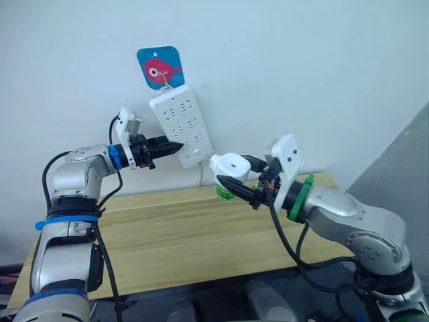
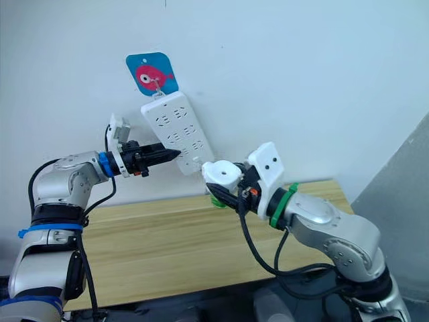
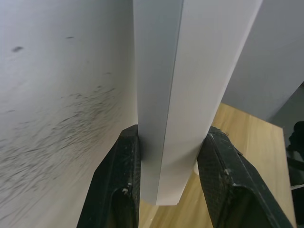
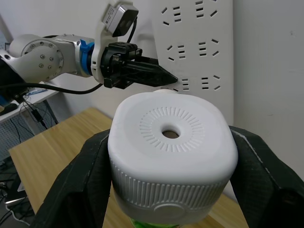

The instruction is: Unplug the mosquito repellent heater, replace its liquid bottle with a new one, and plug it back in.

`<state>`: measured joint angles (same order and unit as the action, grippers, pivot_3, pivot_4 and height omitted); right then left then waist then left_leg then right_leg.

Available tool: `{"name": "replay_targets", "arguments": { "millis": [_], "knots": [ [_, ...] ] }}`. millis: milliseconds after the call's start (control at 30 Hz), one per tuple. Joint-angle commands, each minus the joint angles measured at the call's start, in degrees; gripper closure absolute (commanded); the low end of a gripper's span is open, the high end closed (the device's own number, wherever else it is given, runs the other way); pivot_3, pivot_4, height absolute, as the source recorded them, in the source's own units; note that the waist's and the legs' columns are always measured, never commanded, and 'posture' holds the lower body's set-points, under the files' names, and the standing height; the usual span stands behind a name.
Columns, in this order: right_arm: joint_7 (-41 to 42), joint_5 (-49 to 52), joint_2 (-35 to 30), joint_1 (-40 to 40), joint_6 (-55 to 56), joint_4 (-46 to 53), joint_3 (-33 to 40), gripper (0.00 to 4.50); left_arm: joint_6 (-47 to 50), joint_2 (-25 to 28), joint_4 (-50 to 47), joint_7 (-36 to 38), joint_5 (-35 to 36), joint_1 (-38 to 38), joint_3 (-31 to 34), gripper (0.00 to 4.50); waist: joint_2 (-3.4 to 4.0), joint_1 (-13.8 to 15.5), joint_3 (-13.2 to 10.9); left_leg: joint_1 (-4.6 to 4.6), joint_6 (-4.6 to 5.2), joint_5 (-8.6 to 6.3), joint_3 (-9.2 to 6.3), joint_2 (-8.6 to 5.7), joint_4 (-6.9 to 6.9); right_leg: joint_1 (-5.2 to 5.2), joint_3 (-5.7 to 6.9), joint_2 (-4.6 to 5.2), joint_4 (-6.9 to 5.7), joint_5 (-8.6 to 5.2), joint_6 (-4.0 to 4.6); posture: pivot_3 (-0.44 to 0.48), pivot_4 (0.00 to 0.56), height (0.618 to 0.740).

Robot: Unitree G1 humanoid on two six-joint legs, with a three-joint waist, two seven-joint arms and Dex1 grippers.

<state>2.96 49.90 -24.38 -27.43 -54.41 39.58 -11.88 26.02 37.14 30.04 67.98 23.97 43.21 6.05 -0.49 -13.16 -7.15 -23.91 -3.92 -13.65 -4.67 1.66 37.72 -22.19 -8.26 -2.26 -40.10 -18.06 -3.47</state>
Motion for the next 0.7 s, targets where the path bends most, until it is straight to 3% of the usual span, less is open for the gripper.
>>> {"name": "replay_targets", "arguments": {
  "millis": [33, 267, 700],
  "knots": [
    [-1.91, -5.33, 3.67, -4.87, -0.62, -3.55, -2.62, 1.45, 0.11, -0.46, -2.83, -1.22, 1.6, 1.66, 2.04, 3.21, 0.0, 0.01, 0.0, 0.01, 0.0, 0.0, 0.0, 0.0, 0.0, 0.0, 0.0, 0.0, -0.01, 0.0, 0.01, -0.255, 0.099, 0.74],
    [-4.44, -14.94, 10.7, -12.93, -2.57, -14.39, -5.32, 1.45, 0.96, -0.69, -4.45, -2.92, 1.8, 0.85, 2.67, 3.21, -0.01, 0.13, 0.0, -0.02, -0.01, 0.01, -0.09, -0.05, 0.03, 0.0, 0.09, 0.07, -0.06, 0.14, 0.23, -0.24, 0.093, 0.74],
    [1.46, -23.12, 14.55, -18.17, -3.1, -20.94, -5.15, 1.46, 1.69, -1.04, -7.37, -4.2, 2.17, -0.92, 3.24, 3.21, -0.01, -0.02, -0.01, -0.01, -0.02, 0.01, -0.27, -0.09, 0.06, -0.05, 0.3, 0.12, -0.35, 0.15, 0.26, -0.229, 0.088, 0.74]
  ]
}}
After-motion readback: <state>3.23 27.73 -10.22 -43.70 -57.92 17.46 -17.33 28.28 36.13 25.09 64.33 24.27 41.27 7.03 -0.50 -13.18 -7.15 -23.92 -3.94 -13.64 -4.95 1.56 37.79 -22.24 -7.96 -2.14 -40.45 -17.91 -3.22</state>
